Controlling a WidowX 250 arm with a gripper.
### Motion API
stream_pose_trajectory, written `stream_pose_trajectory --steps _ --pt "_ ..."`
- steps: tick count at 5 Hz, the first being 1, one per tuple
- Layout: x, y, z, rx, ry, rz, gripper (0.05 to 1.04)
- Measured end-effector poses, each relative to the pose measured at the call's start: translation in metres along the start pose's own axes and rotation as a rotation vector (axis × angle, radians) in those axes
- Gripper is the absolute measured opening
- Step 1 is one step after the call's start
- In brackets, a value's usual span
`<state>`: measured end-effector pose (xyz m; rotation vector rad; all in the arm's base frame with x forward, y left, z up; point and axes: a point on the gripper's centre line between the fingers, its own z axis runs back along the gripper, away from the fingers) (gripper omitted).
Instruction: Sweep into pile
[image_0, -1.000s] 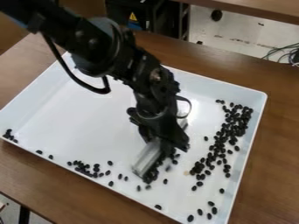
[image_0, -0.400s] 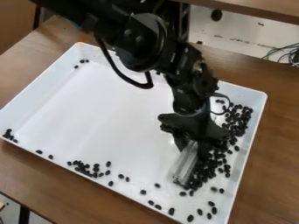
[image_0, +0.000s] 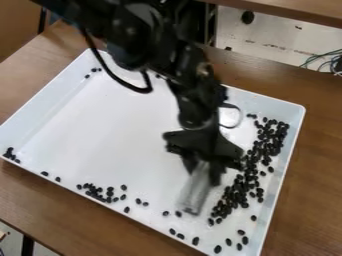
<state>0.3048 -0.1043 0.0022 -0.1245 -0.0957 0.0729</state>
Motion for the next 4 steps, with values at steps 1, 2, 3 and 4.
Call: stream_pose_trajectory --steps 1,2,3,4 --pt "0.013 0.043 0.009 0.057 -0.017 0.091 0.363" --pt "0.018 0.085 0.015 0.101 -0.012 0.182 0.363" --pt "0.035 0.123 0.011 0.167 -0.003 0.276 0.363" --pt "0.046 0.151 0.012 0.185 -0.01 0.342 0.363"
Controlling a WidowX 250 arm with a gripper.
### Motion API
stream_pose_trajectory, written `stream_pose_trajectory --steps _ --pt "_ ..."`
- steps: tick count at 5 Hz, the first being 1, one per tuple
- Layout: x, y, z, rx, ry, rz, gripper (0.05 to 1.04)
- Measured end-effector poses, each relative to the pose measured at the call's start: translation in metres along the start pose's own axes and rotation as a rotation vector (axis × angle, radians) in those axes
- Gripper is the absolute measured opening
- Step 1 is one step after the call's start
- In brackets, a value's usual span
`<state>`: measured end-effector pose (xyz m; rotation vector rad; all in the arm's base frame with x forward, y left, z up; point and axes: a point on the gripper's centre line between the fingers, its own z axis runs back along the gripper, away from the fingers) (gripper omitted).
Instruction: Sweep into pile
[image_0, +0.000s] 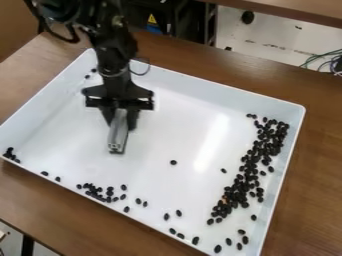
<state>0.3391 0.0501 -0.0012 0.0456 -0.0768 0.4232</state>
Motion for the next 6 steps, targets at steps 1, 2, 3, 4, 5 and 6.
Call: stream_pose_trajectory --steps 1,2,3,4,5,6 --pt "0.014 0.018 -0.004 0.018 -0.003 0.038 0.363" --pt "0.025 0.032 -0.005 0.017 -0.016 0.083 0.363" --pt "0.031 0.052 -0.006 0.017 -0.028 0.151 0.363" --pt "0.039 0.071 -0.005 0.005 -0.067 0.215 0.363" --pt "0.041 0.083 -0.006 0.01 -0.075 0.231 0.363" --pt "0.038 0.075 -0.005 0.014 -0.031 0.122 0.407"
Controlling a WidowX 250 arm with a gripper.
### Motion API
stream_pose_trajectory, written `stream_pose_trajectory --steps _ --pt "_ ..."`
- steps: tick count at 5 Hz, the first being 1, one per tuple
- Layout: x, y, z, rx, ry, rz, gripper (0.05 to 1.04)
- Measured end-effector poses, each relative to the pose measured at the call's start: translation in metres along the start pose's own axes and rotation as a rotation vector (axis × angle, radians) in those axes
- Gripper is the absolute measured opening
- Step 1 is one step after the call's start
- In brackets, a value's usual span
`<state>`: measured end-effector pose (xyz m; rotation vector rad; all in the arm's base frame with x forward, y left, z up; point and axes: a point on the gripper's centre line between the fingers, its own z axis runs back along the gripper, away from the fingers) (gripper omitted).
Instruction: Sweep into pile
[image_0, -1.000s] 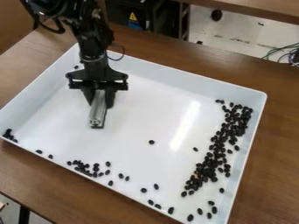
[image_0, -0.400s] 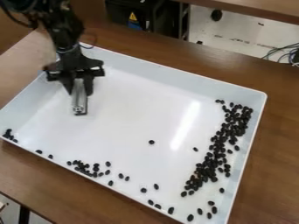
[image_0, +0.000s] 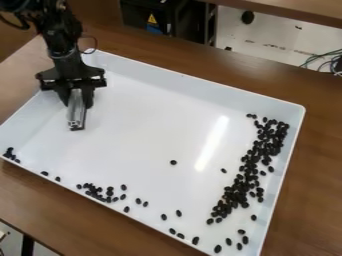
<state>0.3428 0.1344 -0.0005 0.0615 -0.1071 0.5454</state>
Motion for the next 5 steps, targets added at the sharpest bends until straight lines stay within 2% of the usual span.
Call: stream_pose_trajectory --steps 1,2,3,4,5 --pt "-0.009 -0.011 0.0 -0.028 0.049 -0.057 0.708" --pt "-0.016 -0.012 0.001 -0.044 0.052 -0.051 0.973" --pt "-0.023 -0.011 0.009 -0.016 0.074 -0.056 1.008" --pt "-0.023 -0.009 0.043 0.045 0.045 -0.022 1.0" --pt "-0.028 -0.007 0.066 0.068 0.093 -0.039 1.0"
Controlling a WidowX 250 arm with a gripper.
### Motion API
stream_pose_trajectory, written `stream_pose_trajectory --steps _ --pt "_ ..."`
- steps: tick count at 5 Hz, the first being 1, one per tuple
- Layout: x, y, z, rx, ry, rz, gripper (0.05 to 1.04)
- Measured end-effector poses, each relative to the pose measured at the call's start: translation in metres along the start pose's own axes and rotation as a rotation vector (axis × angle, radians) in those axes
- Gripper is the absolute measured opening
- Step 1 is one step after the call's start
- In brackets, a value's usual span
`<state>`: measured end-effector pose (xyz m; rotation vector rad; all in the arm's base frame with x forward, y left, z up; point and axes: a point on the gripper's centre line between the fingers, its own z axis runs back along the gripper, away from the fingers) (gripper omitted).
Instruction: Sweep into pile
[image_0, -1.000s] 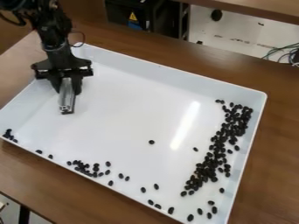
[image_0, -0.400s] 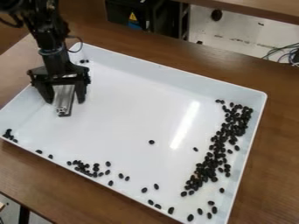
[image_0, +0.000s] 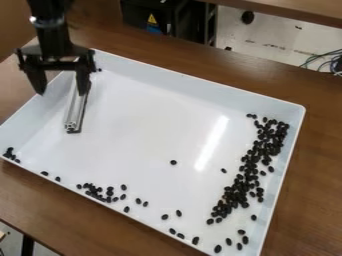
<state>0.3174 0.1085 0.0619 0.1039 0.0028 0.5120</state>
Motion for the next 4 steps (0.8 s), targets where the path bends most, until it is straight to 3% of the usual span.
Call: stream_pose_trajectory --steps 1,3,4 --pt "-0.009 -0.039 0.02 -0.047 -0.037 -0.152 1.0" --pt "-0.07 -0.121 0.033 -0.176 -0.097 -0.488 1.0" --pt "-0.104 -0.159 0.034 -0.181 -0.121 -0.609 1.0"
